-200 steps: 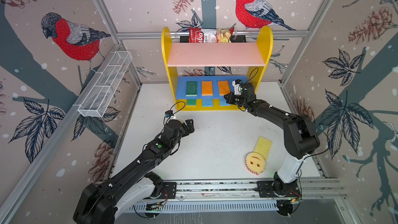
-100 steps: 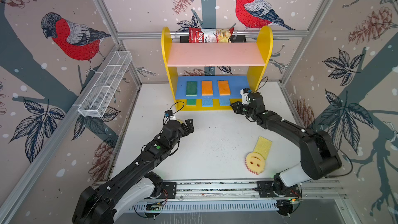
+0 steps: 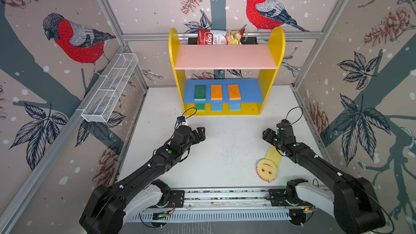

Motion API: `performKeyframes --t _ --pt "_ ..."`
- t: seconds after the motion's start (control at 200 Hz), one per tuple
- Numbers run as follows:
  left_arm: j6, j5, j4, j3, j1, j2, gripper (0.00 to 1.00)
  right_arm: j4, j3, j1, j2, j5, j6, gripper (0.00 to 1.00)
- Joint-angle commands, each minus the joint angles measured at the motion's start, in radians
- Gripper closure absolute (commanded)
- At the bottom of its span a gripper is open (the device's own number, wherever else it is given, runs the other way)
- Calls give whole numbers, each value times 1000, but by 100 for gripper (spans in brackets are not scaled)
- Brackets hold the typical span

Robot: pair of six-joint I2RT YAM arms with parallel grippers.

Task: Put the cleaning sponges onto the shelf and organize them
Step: 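Withdraw the right gripper from the shelf back over the table, then lower the right gripper onto the pale-yellow sponge beside the smiley sponge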

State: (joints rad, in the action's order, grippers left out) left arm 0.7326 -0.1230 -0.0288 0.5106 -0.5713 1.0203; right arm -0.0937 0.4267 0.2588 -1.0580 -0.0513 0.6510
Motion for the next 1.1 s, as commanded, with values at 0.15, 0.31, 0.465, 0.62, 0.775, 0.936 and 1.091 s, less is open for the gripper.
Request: performKeyframes --t 0.15,0.31,0.465,0.62,0.775,0.936,1.091 --pt "-27 33 -102 37 5 88 2 -113 -39 -64 119 -95 71 19" --pt "-35 60 -156 57 4 152 2 -110 -96 -110 178 -43 100 18" --pt "-36 91 -198 74 5 205 2 -92 -137 -124 202 -12 118 18" --pt "-42 102 -211 81 7 233 2 -101 -130 -124 202 14 99 21" --pt "-45 108 -231 77 10 247 2 -79 -92 -116 200 67 71 30" --pt "-42 124 -264 77 16 273 3 -83 -50 -97 180 68 62 32" --pt "-49 140 -297 94 24 316 3 -89 7 -9 160 52 59 49"
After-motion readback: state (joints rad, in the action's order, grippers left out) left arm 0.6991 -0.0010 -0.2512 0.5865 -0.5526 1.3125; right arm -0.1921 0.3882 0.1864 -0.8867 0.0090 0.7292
